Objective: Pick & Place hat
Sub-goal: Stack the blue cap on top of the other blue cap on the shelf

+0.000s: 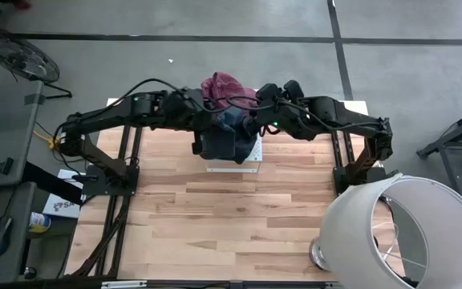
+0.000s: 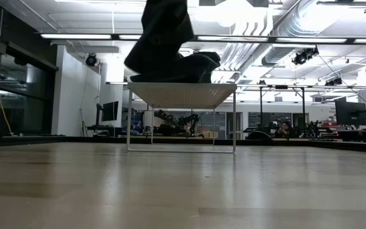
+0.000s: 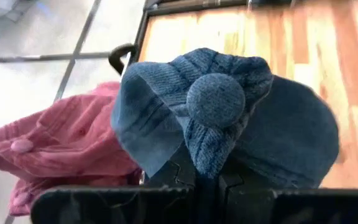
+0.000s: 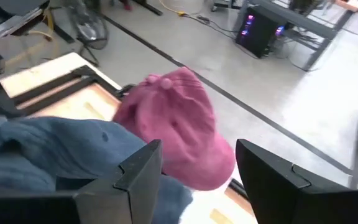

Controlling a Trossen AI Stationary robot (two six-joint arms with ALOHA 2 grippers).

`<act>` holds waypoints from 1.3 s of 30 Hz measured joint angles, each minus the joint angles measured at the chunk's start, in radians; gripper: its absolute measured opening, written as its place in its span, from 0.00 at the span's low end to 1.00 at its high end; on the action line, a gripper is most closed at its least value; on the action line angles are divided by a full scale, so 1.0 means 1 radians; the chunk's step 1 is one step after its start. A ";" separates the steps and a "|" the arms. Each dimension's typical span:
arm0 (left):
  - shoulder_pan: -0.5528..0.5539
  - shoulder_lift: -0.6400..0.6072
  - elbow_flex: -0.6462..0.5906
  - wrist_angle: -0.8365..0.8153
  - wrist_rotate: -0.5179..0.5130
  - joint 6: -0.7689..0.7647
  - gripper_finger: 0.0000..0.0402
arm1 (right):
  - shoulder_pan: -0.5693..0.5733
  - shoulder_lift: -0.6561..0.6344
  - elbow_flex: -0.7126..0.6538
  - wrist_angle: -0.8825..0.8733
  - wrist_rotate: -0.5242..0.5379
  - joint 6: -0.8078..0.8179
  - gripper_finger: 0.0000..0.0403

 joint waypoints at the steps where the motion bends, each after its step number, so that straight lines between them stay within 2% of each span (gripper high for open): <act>1: 0.006 0.013 0.007 -0.005 0.000 0.008 0.00 | -0.005 0.000 0.000 -0.009 0.007 0.000 0.49; 13: 0.006 0.112 0.114 -0.011 -0.015 0.058 0.00 | -0.059 0.000 0.000 -0.062 -0.003 -0.052 0.49; 22: 0.006 0.113 0.116 -0.026 -0.033 0.053 0.00 | -0.076 0.000 0.000 -0.066 -0.064 -0.071 0.49; 28: -0.003 0.113 0.124 -0.082 -0.035 0.029 0.00 | -0.078 0.000 0.000 -0.063 -0.067 -0.086 0.49; 39: -0.058 0.113 0.271 -0.164 -0.095 0.039 0.00 | -0.078 0.000 0.001 -0.040 -0.071 -0.087 0.49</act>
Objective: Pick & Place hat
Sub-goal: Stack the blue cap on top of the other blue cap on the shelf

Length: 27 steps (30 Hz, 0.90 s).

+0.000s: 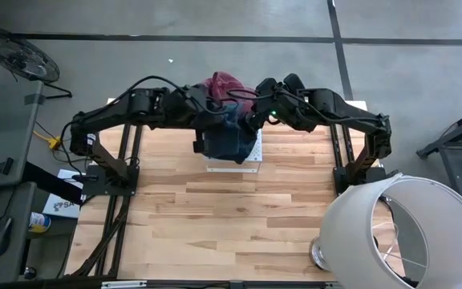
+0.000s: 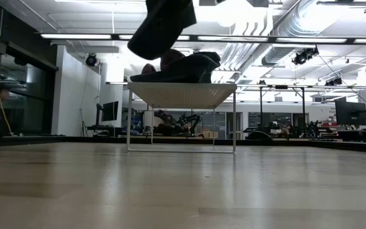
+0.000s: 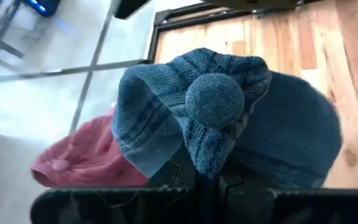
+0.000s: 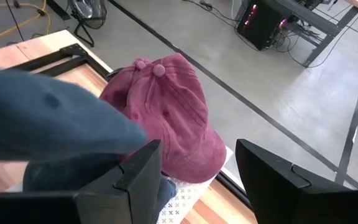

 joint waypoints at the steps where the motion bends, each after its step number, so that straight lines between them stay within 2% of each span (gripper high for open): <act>1: 0.000 0.000 0.009 -0.004 -0.006 0.012 0.00 | 0.000 -0.001 0.000 0.003 0.001 0.000 0.49; 10: 0.003 0.017 0.020 0.011 -0.018 0.112 0.00 | 0.000 -0.042 0.000 0.023 0.019 0.000 0.49; 27: 0.004 0.130 0.025 -0.025 -0.084 0.117 0.00 | 0.000 -0.084 0.001 0.015 0.031 0.001 0.49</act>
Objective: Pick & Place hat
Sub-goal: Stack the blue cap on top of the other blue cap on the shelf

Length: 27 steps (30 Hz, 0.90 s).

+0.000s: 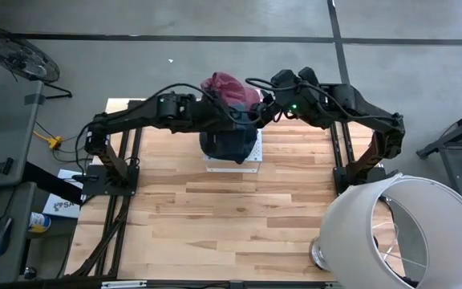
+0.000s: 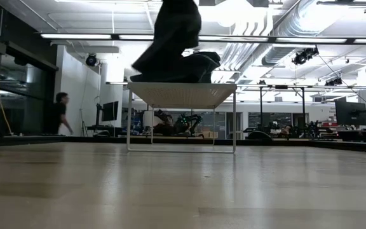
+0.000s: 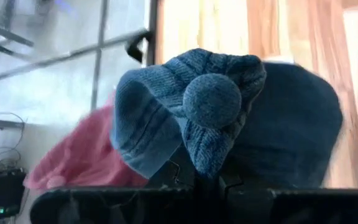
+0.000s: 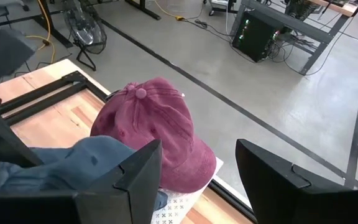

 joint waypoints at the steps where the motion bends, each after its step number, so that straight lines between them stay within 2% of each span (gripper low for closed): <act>1: 0.000 0.010 -0.002 -0.014 -0.004 0.000 0.00 | 0.000 0.000 0.000 0.000 0.000 0.002 0.49; 11: -0.001 0.078 0.000 0.003 0.000 0.000 0.00 | 0.000 0.000 0.000 -0.009 -0.045 0.002 0.49; 27: -0.001 0.112 -0.001 -0.003 0.013 -0.003 0.00 | 0.000 0.000 0.000 -0.009 -0.082 -0.001 0.49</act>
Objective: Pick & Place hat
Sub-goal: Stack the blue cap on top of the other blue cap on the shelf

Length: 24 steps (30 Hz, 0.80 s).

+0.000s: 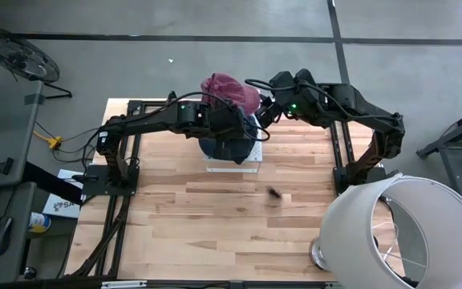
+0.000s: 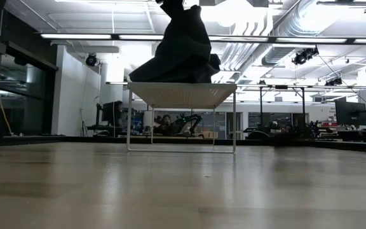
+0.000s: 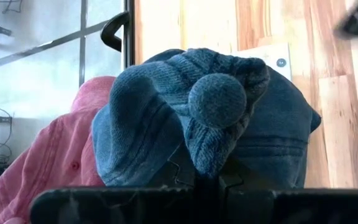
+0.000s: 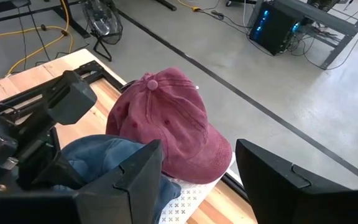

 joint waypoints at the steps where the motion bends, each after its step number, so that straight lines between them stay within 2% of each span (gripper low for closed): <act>1: 0.000 0.000 0.000 0.000 0.000 0.000 0.00 | 0.000 0.000 0.000 0.000 -0.001 0.000 0.49; 7: 0.000 0.000 0.000 -0.001 -0.005 -0.004 0.03 | 0.000 0.000 0.000 0.000 -0.001 0.000 0.49; 17: 0.000 0.000 0.000 0.000 -0.008 0.003 0.23 | 0.000 0.000 0.000 0.000 -0.005 -0.004 0.49; 24: 0.000 0.000 0.000 0.002 -0.016 0.004 0.31 | 0.000 0.001 0.000 0.000 -0.015 -0.008 0.49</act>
